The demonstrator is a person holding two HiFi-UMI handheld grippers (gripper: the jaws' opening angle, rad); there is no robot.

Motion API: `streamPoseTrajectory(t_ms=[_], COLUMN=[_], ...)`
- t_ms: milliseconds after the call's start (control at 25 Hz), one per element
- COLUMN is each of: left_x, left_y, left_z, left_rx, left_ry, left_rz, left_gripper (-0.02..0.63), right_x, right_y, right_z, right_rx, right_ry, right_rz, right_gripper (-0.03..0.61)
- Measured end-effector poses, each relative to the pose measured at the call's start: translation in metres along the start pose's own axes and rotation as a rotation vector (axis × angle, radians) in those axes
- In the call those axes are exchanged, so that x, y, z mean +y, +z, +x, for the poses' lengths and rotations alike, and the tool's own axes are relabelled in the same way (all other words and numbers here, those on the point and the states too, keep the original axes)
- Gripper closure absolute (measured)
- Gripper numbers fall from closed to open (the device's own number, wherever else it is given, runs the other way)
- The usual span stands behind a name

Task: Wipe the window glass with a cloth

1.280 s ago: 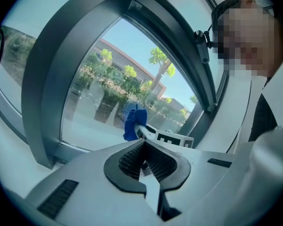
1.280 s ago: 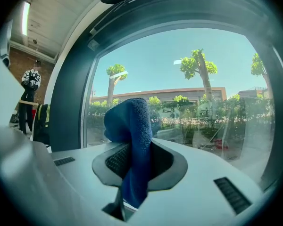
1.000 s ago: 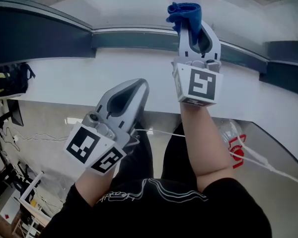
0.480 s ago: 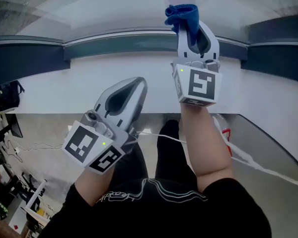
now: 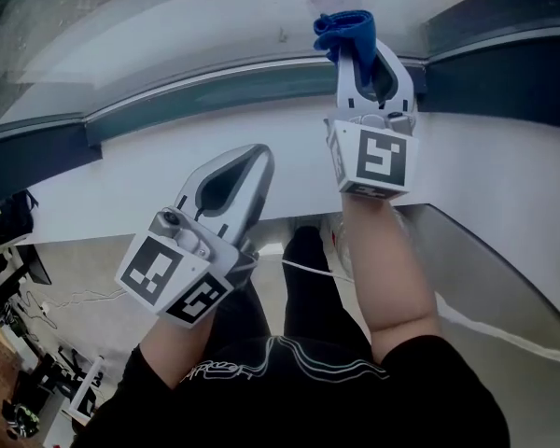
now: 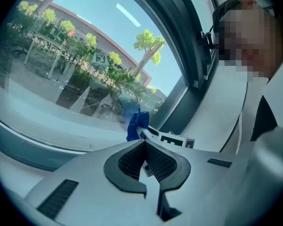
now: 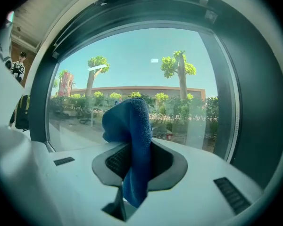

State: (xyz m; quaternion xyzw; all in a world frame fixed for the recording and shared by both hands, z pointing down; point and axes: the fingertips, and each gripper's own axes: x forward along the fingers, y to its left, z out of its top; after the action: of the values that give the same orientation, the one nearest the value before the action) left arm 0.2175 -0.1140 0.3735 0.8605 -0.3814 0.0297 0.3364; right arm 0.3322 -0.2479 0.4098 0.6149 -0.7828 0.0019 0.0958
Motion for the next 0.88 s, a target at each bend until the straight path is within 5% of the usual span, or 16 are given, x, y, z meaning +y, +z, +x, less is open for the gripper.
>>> streamPoseTrajectory(t_ms=[480,880], left_x=[-0.047,-0.059], left_y=[-0.019,-0.021], left_z=[0.085,0.100], left_rx=[0.072,0.070], left_ry=[-0.081,-0.060], left_rz=[0.042,0.063], left_gripper=[0.607,0.607], right_x=[-0.142,-0.171], right_y=[-0.036,-0.043], right_z=[-0.017,-0.020], right_rx=[0.013,0.007], right_ry=[-0.211,-0.230], right_rz=[0.075,0.105], right_gripper=[0.515,0.515])
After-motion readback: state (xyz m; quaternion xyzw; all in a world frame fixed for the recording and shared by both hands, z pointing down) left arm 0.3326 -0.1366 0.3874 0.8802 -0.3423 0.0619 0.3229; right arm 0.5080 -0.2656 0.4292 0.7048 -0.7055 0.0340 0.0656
